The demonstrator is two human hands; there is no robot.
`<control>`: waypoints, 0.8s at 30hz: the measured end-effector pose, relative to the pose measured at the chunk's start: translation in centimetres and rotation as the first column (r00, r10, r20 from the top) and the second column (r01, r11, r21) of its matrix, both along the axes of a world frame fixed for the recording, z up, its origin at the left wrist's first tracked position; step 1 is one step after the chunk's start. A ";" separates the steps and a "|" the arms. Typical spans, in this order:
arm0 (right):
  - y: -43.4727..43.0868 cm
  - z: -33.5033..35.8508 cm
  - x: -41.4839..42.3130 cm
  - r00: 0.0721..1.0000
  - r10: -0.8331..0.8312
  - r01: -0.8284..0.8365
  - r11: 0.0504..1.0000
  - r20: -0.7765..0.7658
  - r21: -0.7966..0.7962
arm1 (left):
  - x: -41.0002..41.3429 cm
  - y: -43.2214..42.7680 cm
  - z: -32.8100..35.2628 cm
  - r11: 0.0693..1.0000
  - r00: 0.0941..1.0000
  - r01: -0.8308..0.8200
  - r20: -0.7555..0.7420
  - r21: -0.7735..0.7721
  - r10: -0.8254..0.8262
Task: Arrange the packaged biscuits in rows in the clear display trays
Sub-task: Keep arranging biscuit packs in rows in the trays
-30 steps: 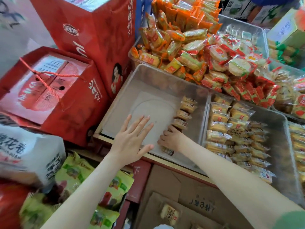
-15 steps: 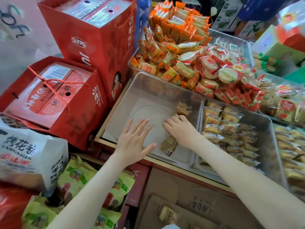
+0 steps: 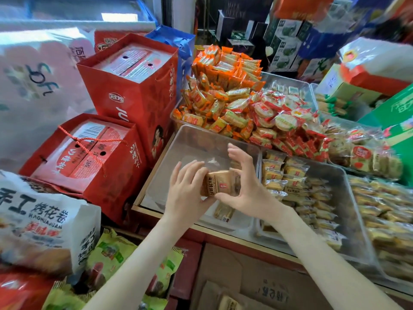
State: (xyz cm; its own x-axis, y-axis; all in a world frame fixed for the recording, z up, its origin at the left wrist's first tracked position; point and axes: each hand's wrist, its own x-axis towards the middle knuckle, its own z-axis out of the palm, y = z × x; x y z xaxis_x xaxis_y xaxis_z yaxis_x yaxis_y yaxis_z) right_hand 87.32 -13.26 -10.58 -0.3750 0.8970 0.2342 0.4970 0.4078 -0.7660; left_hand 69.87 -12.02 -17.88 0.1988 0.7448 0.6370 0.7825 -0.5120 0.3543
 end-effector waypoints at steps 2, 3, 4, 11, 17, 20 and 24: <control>-0.7 1.1 0.4 0.985 -0.146 0.131 0.980 -0.096 -0.148 | 0.3 -0.5 0.7 0.999 0.996 -0.016 0.089 0.031 0.014; -1.1 1.4 0.7 0.980 -0.175 0.147 0.959 -0.099 -0.241 | 0.5 -0.8 1.1 0.999 0.993 -0.012 0.114 0.045 0.006; -1.4 1.8 0.9 0.984 -0.160 0.128 0.943 -0.081 -0.306 | 0.7 -1.1 1.5 0.999 0.993 0.002 0.121 0.052 -0.008; -3.9 2.8 2.5 0.993 -0.086 0.083 0.996 0.086 0.041 | 0.7 -3.2 4.8 0.964 0.952 0.264 0.161 0.007 -0.262; -5.7 3.2 3.6 0.994 -0.103 0.095 0.979 0.038 0.179 | 1.6 -4.6 7.0 0.935 0.941 0.320 0.064 0.150 -0.332; -7.0 3.0 4.2 0.990 -0.143 0.143 0.980 -0.013 0.138 | 2.2 -5.4 6.6 0.921 0.913 0.380 0.124 0.088 -0.389; -8.8 3.2 4.6 0.972 -0.216 0.216 0.976 -0.092 -0.012 | 2.4 -6.6 6.4 0.915 0.905 0.398 0.187 -0.059 -0.382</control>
